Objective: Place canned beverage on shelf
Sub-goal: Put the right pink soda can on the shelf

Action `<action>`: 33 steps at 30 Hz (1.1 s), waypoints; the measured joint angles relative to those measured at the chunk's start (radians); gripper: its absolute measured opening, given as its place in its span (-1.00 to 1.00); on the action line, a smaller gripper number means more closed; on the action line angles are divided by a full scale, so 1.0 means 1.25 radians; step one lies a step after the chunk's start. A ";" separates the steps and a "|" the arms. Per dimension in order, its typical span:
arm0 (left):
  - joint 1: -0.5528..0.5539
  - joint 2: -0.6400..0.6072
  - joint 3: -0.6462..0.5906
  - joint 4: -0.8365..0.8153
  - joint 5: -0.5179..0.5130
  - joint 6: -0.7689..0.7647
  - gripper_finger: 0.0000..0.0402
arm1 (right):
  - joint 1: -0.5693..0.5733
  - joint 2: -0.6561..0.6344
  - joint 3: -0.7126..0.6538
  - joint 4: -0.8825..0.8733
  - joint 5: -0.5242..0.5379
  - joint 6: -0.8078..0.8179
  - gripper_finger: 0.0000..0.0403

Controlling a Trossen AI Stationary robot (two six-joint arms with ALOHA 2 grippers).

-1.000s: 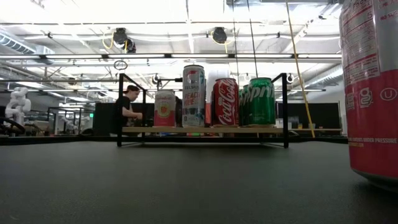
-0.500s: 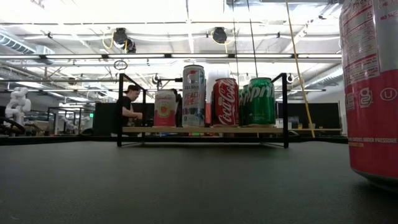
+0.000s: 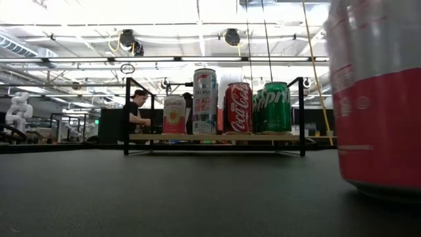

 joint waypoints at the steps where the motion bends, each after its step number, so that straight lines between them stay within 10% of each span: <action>1: 0.000 0.000 0.000 0.000 0.000 0.000 0.97 | -0.002 0.000 0.000 0.003 0.008 -0.005 0.68; 33: -0.013 0.125 -0.001 0.194 0.035 -0.084 0.97 | -0.028 -0.002 0.000 0.020 0.024 -0.053 0.68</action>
